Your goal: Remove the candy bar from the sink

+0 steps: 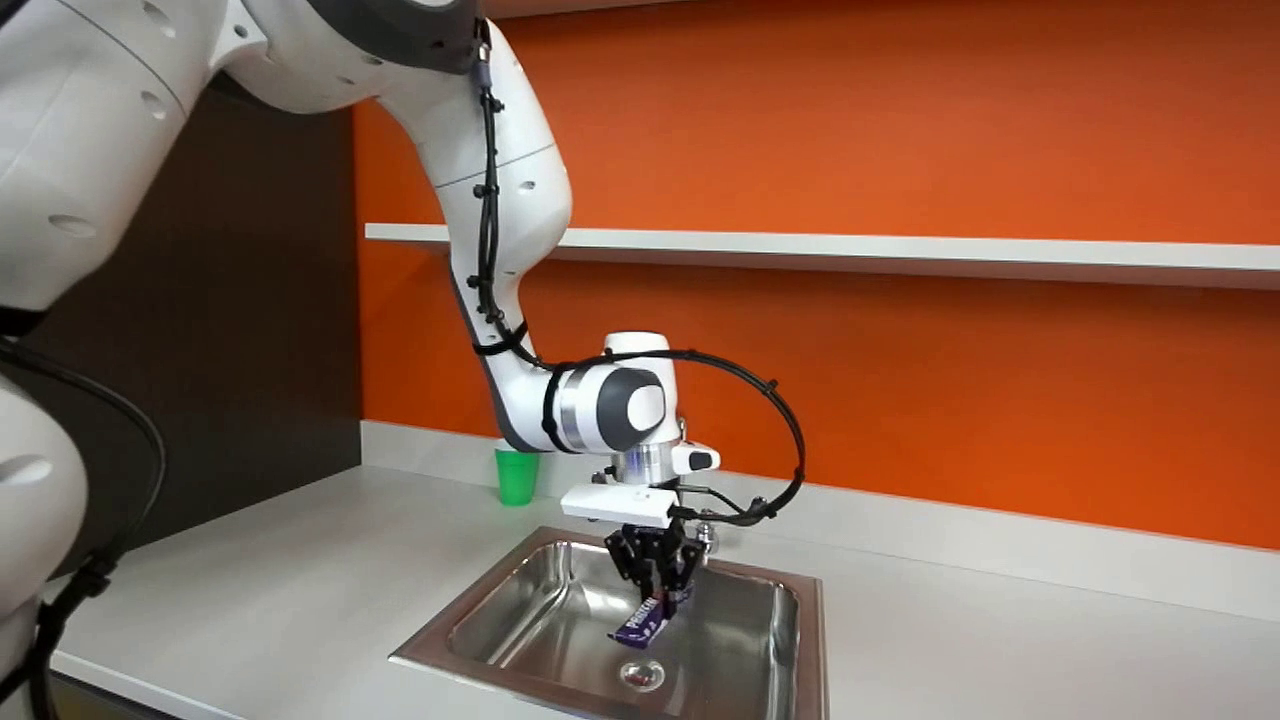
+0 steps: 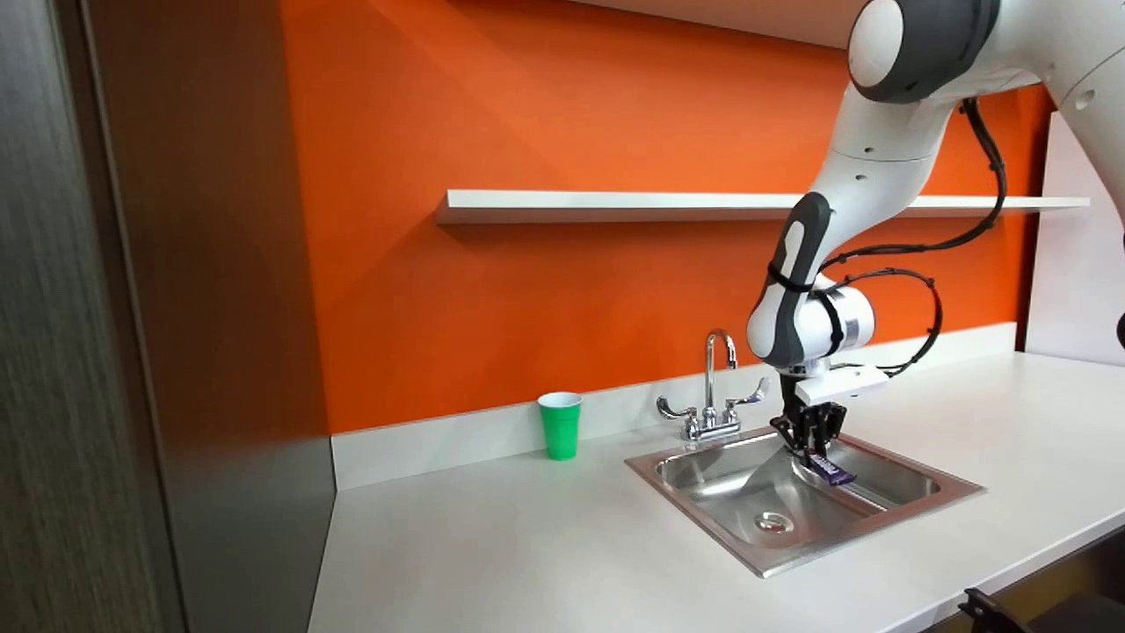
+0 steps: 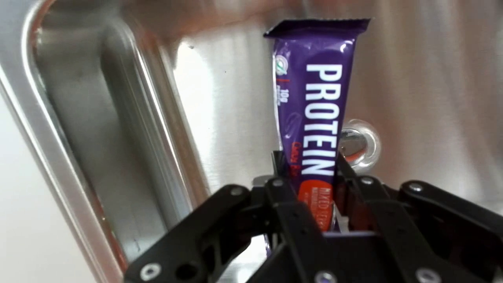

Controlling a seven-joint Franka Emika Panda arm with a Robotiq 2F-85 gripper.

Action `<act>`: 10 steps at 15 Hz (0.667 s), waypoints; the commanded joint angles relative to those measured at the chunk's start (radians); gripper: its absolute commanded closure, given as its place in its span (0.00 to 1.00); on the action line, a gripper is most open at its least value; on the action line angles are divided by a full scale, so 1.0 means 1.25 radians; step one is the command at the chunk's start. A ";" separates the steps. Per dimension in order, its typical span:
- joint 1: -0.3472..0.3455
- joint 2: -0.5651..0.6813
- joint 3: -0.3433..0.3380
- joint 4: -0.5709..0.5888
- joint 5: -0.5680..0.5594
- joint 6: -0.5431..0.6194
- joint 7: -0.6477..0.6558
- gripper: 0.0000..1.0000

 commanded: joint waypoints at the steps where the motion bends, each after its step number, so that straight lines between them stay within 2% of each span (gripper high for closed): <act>1: 0.031 -0.095 0.000 -0.089 -0.062 -0.001 0.024 0.93; 7: 0.092 -0.170 0.016 -0.164 -0.170 0.022 0.037 0.93; 10: 0.123 -0.190 0.043 -0.188 -0.218 0.043 0.041 0.93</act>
